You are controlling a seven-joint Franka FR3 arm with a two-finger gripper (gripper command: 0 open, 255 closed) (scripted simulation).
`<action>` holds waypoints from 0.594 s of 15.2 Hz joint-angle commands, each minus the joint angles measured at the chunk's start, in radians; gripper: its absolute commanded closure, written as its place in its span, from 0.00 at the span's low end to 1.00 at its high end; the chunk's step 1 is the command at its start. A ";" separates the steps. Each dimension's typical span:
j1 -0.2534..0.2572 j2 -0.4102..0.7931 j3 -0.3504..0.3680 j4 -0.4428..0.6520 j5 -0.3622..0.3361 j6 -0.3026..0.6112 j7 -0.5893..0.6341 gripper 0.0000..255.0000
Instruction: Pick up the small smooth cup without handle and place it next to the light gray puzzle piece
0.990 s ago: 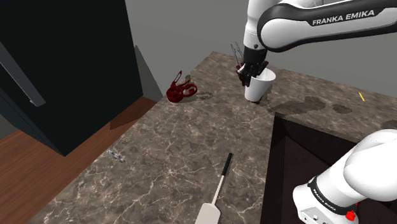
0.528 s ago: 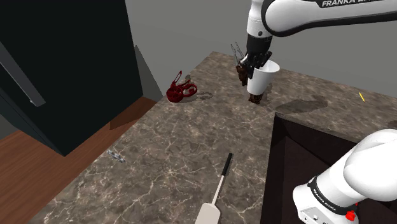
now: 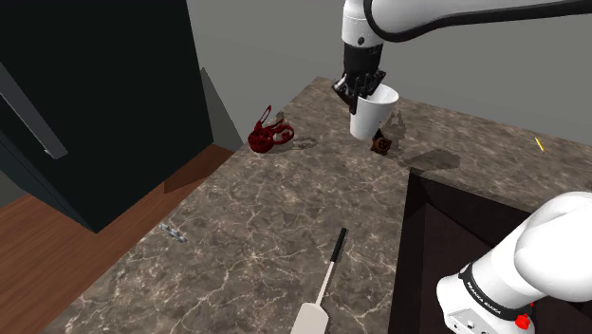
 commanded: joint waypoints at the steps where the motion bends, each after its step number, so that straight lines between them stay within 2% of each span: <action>1: 0.014 0.042 0.033 0.043 -0.001 -0.010 0.050 1.00; 9: 0.084 0.274 0.153 0.299 -0.056 -0.089 0.248 1.00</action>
